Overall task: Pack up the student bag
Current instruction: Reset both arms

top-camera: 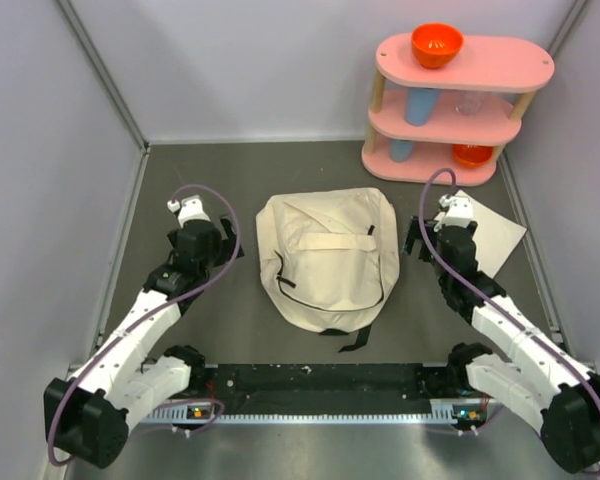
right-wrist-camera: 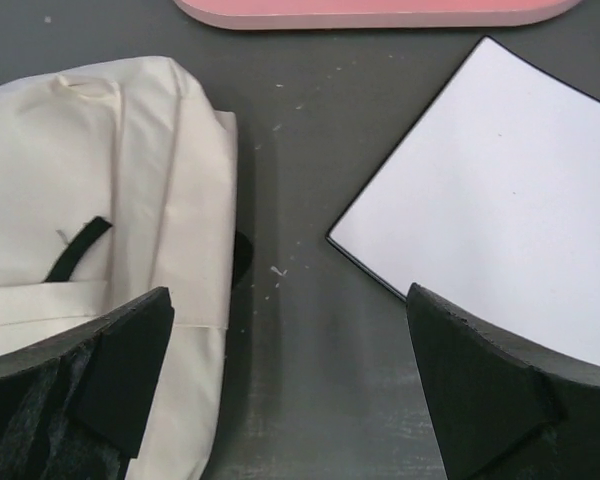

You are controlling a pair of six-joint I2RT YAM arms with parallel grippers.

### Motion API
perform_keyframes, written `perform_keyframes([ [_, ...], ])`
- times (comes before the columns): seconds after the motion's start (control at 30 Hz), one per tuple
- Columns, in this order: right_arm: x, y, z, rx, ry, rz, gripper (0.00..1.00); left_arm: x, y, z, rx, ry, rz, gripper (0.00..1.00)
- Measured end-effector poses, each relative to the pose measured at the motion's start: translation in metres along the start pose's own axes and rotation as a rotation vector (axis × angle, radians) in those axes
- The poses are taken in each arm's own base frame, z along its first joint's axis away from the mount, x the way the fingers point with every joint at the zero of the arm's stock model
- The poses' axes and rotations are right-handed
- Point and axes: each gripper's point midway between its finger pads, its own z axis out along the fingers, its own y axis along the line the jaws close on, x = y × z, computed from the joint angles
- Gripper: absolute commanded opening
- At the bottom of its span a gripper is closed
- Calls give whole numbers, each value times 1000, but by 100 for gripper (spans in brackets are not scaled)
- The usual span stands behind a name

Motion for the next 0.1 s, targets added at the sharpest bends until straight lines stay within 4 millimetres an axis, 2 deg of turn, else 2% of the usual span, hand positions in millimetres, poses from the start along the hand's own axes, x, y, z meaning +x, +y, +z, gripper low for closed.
perform_keyframes([
  [0.1, 8, -10, 6, 60, 4, -7, 99, -1, 1, 2, -7, -4, 19, 99],
])
